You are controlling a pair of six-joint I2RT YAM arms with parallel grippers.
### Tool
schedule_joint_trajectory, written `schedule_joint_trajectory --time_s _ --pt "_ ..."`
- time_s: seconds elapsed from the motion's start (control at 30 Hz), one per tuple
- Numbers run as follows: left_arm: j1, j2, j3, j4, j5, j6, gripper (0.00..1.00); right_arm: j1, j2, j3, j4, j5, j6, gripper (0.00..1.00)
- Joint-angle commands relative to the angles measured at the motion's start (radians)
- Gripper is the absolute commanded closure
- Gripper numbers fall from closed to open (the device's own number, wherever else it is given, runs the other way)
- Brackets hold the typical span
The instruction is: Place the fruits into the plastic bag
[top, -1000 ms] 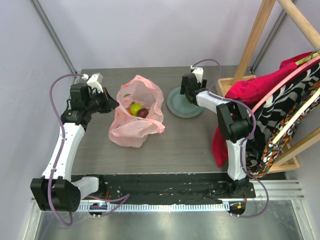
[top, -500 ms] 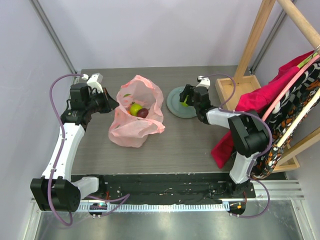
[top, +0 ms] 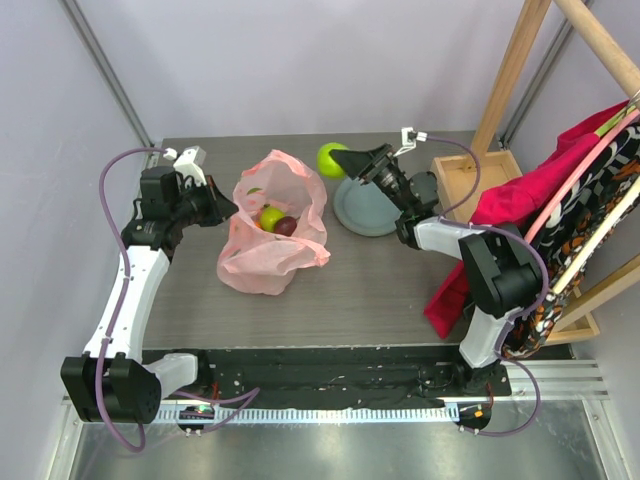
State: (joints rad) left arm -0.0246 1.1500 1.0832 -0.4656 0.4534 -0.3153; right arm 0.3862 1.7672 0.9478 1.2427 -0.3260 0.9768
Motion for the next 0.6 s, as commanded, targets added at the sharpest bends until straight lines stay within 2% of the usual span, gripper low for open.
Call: schedule_joint_trajectory --time_s 0.0,0.33,0.43,0.53,0.57 --pt "0.003 -0.016 0.012 0.019 0.007 -0.001 1.00 0.045 0.041 0.109 0.324 -0.277 0.073 0.80" --pt "0.003 -0.009 0.012 0.018 0.007 -0.001 1.00 0.105 -0.070 0.077 0.097 -0.370 -0.179 0.87" --pt "0.003 -0.009 0.012 0.018 0.010 -0.002 1.00 0.131 -0.127 0.071 -0.061 -0.374 -0.317 0.86" --pt "0.003 -0.009 0.012 0.018 0.010 -0.002 1.00 0.180 -0.191 0.080 -0.296 -0.308 -0.525 0.86" --pt "0.003 -0.007 0.012 0.016 0.008 -0.002 1.00 0.196 -0.208 0.086 -0.445 -0.279 -0.583 0.86"
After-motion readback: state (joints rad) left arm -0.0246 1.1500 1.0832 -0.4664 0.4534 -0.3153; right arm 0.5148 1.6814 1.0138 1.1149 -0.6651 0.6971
